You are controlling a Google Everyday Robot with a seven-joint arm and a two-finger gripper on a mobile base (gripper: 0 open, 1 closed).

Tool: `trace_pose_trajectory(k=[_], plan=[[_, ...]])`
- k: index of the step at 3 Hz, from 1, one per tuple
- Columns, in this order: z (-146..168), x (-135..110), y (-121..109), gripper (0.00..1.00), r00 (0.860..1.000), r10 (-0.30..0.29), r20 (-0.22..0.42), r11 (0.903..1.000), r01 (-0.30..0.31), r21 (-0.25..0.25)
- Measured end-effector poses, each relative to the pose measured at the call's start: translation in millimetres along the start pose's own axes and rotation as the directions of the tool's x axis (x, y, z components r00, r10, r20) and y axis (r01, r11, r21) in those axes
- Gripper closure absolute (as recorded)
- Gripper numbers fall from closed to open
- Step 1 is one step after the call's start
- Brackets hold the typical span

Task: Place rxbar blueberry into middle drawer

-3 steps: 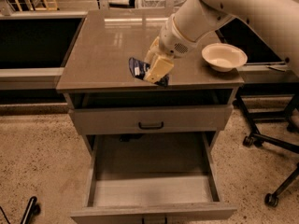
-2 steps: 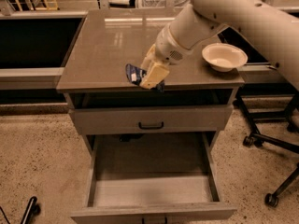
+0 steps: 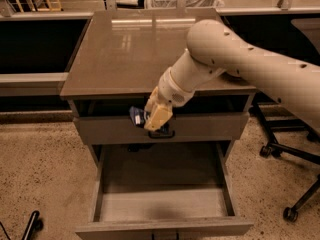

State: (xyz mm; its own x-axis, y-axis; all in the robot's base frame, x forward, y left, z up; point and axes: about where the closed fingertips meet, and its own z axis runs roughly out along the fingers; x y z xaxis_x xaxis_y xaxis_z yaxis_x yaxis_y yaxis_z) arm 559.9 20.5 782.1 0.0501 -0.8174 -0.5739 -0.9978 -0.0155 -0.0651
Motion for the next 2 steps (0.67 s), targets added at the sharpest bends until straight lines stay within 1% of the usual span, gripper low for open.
trace_pose_trajectory(k=[1,2], plan=[[32.8,32.4,41.9,1.00,0.993,0.010,-0.114,0.9947,-0.022,-0.100],[32.8,32.4,41.9,1.00,0.993,0.010,-0.114,0.9947,-0.022,-0.100]])
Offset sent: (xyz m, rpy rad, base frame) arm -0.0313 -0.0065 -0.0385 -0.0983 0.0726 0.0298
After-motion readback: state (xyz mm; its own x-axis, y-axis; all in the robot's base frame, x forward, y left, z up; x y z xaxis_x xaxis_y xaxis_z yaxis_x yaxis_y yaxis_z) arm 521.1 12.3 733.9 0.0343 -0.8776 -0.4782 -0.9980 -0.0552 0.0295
